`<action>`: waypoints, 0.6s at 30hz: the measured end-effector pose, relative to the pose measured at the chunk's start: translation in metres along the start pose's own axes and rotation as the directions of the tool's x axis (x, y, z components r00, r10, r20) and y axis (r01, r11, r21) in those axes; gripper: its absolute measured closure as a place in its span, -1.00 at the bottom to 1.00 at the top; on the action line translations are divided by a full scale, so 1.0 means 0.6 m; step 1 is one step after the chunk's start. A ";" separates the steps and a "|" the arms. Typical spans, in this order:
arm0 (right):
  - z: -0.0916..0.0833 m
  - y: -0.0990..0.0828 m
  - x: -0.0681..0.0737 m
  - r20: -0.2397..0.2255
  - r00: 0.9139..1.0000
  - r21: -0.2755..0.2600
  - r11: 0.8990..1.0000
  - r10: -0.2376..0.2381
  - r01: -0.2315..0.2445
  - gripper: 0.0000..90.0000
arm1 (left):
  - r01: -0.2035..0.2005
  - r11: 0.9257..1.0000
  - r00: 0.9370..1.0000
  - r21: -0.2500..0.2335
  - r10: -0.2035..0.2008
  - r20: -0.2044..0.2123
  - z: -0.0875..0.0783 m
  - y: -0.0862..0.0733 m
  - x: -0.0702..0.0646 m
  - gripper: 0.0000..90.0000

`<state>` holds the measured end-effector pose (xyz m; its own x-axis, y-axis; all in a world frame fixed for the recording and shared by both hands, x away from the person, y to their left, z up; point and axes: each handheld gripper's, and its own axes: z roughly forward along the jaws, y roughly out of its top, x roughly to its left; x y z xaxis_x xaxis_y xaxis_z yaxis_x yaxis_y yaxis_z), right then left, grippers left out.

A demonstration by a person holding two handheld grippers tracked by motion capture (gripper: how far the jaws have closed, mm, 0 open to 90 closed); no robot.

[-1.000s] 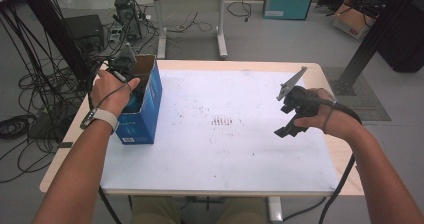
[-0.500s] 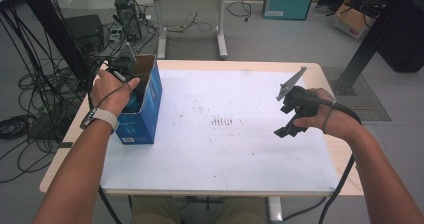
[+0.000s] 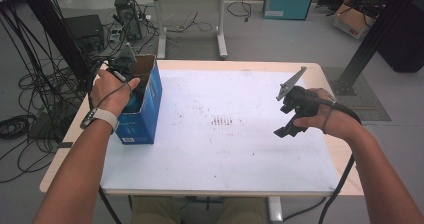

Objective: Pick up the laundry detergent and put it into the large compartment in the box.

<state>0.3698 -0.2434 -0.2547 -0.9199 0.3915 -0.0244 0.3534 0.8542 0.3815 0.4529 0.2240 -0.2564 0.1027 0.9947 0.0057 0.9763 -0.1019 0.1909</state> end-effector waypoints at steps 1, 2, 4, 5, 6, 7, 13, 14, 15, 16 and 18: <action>0.000 0.000 0.000 0.000 1.000 0.002 1.000 0.000 0.000 -0.73 | 0.000 1.000 1.000 0.000 0.000 0.000 0.000 0.000 0.000 -0.17; 0.000 -0.001 0.000 0.001 1.000 0.001 1.000 0.003 -0.003 -0.73 | -0.001 1.000 1.000 0.000 0.001 0.000 0.000 0.000 0.000 -0.17; 0.000 -0.001 0.000 0.001 1.000 0.002 1.000 0.002 -0.002 -0.73 | -0.002 1.000 1.000 0.000 0.002 0.000 0.000 0.000 0.000 -0.17; 0.000 -0.001 0.000 0.000 1.000 0.002 1.000 0.003 -0.003 -0.73 | -0.002 1.000 1.000 0.000 0.002 0.000 0.000 0.000 0.000 -0.17; 0.000 -0.002 0.000 0.000 1.000 0.001 1.000 0.003 -0.003 -0.73 | -0.003 1.000 1.000 0.000 0.003 0.000 0.000 0.000 0.000 -0.17; 0.000 -0.002 0.000 0.000 1.000 0.001 1.000 0.003 -0.003 -0.73 | -0.003 1.000 1.000 0.000 0.003 0.001 0.000 0.000 0.000 -0.17; 0.000 -0.002 0.000 -0.001 1.000 0.000 1.000 -0.001 0.001 -0.73 | -0.006 1.000 1.000 -0.001 0.006 0.004 0.000 0.001 0.001 -0.17; 0.000 -0.003 0.000 -0.001 1.000 0.001 1.000 0.002 -0.002 -0.73 | -0.008 1.000 1.000 -0.002 0.008 0.004 0.000 0.001 0.001 -0.17; 0.000 -0.003 0.000 -0.001 1.000 0.000 1.000 0.004 -0.004 -0.73 | -0.009 1.000 1.000 -0.003 0.009 0.005 0.000 0.001 0.001 -0.17; 0.000 -0.003 0.000 -0.002 1.000 0.000 1.000 0.002 -0.002 -0.73 | -0.010 1.000 1.000 -0.003 0.010 0.006 0.001 0.001 0.001 -0.17; 0.001 -0.003 0.000 -0.002 1.000 -0.001 1.000 0.004 -0.004 -0.73 | -0.008 1.000 1.000 0.000 0.008 0.008 0.000 0.001 0.002 -0.17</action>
<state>0.3689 -0.2448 -0.2559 -0.9187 0.3944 -0.0209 0.3572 0.8521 0.3825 0.4537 0.2250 -0.2563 0.1120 0.9937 -0.0009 0.9754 -0.1097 0.1913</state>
